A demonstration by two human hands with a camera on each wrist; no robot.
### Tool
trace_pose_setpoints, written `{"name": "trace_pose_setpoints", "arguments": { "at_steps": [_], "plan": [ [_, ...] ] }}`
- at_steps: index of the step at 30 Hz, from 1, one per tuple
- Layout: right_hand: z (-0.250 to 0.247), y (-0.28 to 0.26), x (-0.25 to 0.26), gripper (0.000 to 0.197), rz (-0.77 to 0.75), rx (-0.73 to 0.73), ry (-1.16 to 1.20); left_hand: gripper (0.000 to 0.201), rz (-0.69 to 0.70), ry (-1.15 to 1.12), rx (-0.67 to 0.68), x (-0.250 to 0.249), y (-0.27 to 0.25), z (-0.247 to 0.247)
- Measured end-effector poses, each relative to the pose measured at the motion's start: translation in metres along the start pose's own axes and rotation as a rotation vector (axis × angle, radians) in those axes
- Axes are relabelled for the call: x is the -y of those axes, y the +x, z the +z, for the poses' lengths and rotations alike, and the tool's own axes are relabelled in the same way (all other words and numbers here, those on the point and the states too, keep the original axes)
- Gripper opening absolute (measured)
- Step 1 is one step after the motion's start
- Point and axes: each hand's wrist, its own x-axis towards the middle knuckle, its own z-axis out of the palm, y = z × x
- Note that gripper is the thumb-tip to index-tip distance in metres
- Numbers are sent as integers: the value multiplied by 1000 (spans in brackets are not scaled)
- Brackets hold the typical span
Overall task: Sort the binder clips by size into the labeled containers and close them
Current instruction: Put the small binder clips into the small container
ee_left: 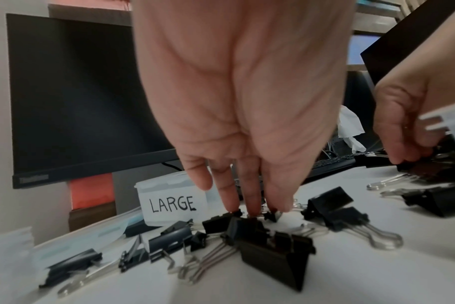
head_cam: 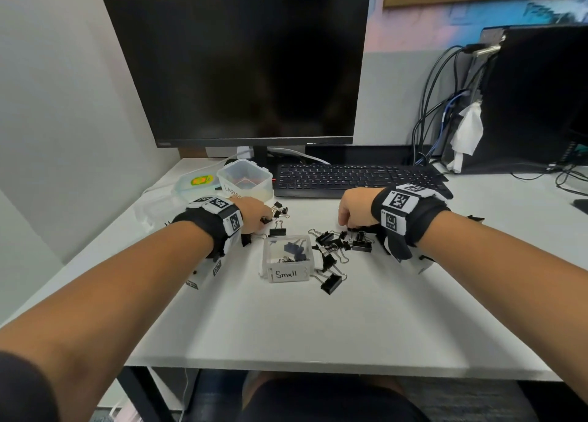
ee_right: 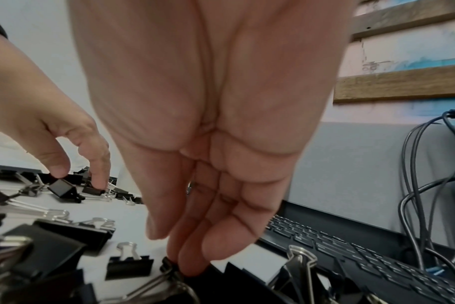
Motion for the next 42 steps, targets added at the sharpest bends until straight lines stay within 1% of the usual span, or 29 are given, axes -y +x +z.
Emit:
{"name": "trace_pose_setpoints", "arguments": {
  "at_steps": [7, 9, 15, 17, 19, 22, 25, 28, 32, 35, 38, 42],
  "plan": [
    [7, 6, -2, 25, -42, -8, 54, 37, 70, -89, -75, -2, 4, -2],
    [9, 7, 0, 24, -53, 15, 87, 33, 79, -101, -81, -5, 4, -2],
    [6, 9, 7, 20, -31, 38, 14, 19, 80, -135, -97, -4, 7, 0],
    [5, 10, 9, 19, -25, 39, -3, 19, 85, -163, -107, -4, 8, 2],
    [4, 11, 10, 20, -22, 37, -14, 25, 94, -200, -112, -3, 9, 3],
    [4, 11, 11, 22, -11, 44, -18, 33, 103, -229, -76, -1, 8, 2],
    [4, 12, 11, 22, -11, 43, -36, 37, 109, -218, -51, 0, 7, 0],
    [6, 14, 12, 25, -7, 34, -56, 34, 92, -191, -66, -1, 7, 3],
    [8, 15, 15, 29, 4, 33, -86, 23, 71, -199, -104, -2, 8, 7],
    [9, 16, 15, 28, 8, 41, -76, 19, 64, -208, -105, -2, 7, 6],
    [8, 17, 15, 27, 16, 56, -2, 19, 64, -215, -84, -1, 6, 5],
    [5, 16, 16, 25, -33, -26, 23, 24, 78, -232, -66, 0, 4, 4]
  ]
}}
